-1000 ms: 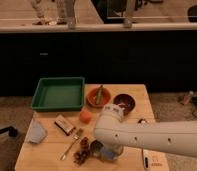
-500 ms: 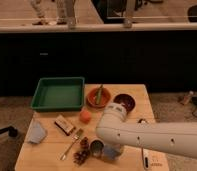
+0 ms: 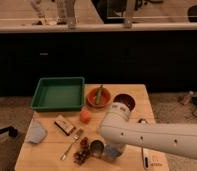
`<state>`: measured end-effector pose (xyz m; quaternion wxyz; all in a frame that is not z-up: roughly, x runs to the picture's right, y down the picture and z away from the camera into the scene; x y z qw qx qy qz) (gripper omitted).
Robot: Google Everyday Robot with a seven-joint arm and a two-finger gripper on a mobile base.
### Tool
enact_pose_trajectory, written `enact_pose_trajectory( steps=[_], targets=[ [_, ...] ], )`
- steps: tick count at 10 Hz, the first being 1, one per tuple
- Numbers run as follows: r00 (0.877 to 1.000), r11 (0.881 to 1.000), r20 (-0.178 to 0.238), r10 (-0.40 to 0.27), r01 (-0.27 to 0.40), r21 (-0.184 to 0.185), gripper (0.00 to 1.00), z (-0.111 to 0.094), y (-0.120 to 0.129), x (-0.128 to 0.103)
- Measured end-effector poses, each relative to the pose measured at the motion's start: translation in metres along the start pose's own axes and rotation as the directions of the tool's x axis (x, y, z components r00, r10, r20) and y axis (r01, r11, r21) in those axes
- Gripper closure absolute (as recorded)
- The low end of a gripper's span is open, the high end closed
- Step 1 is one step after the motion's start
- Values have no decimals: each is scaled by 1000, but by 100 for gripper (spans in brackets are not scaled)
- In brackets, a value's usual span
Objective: Place sponge in paper cup
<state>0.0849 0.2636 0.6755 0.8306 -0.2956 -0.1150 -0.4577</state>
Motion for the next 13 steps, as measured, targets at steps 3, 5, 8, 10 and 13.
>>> enact_pose_trajectory(
  steps=[3,5,8,10,13],
  targets=[
    [1000,1000,5,-4,4,0,72,2,1,1],
    [1000,1000,6,-3,3,0,52,2,1,1],
    [1000,1000,6,-3,3,-1,23,2,1,1],
    [1000,1000,6,-3,3,-1,20,2,2,1],
    [1000,1000,6,-3,3,-1,20,3,2,1]
  ],
)
